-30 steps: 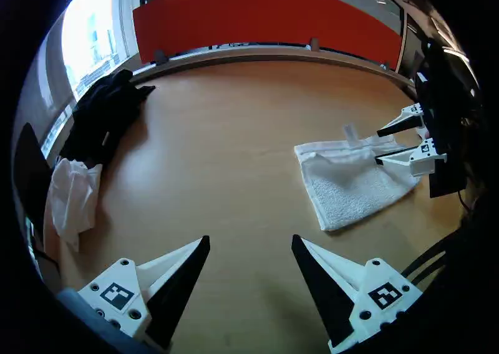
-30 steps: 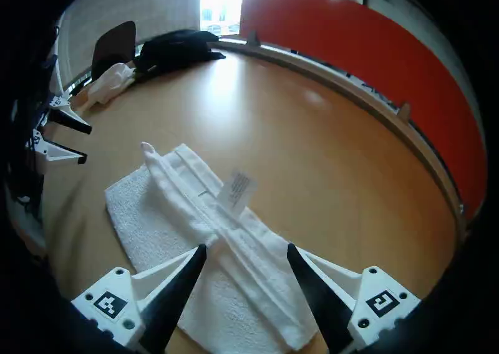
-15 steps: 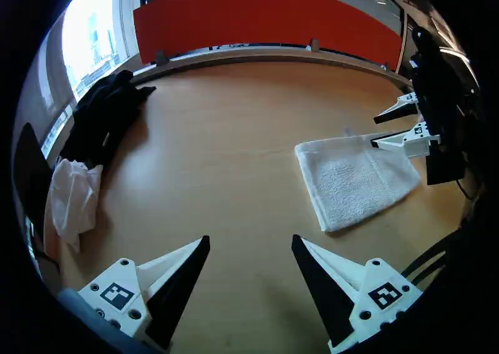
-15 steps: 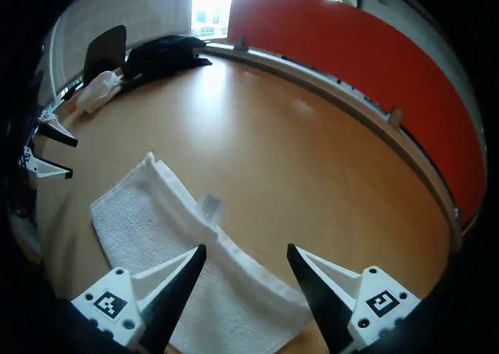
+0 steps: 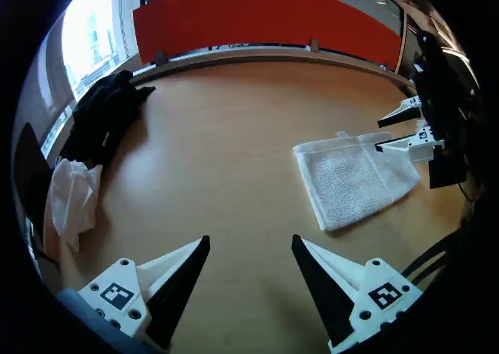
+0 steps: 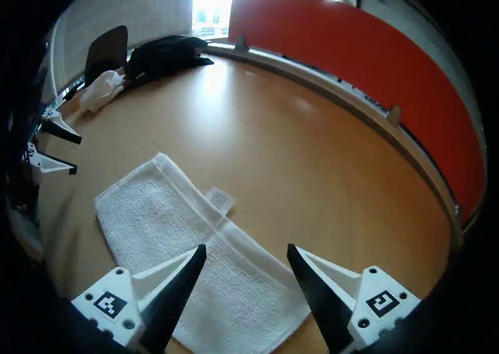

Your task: Fold towel

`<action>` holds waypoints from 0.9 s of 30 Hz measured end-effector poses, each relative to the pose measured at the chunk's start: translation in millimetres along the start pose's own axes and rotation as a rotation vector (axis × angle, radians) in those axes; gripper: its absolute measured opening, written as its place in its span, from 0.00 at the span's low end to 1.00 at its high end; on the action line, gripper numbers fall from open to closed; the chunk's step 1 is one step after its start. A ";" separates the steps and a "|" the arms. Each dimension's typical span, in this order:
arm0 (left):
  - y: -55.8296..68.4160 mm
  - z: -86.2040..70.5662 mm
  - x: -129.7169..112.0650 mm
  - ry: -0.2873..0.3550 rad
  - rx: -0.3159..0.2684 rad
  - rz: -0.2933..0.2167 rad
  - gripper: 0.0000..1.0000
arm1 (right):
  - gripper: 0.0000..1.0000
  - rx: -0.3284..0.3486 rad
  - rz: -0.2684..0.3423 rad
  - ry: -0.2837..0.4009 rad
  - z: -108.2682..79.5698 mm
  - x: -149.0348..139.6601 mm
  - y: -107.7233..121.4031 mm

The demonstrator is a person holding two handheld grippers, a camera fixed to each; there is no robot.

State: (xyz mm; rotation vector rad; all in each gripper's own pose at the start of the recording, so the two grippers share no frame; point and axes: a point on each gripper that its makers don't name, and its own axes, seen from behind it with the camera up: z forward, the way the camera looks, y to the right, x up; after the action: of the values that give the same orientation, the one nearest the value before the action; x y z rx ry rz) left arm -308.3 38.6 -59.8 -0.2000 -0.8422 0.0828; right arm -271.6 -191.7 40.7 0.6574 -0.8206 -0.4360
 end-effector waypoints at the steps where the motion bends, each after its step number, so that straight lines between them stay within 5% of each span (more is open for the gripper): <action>1: 0.3 -0.1 0.0 0.000 0.000 0.000 0.97 | 1.00 0.001 0.002 0.000 -1.5 -1.0 -0.5; 27: -1.9 -9.0 -7.4 0.001 0.043 -0.089 0.98 | 1.00 -0.005 0.065 -0.021 -56.4 -64.9 -4.0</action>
State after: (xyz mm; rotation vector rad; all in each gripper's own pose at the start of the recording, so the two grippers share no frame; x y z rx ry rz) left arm -306.5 34.4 -70.8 -0.1222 -0.8463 0.0175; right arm -267.6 -135.8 -24.6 0.6205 -0.8577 -0.3864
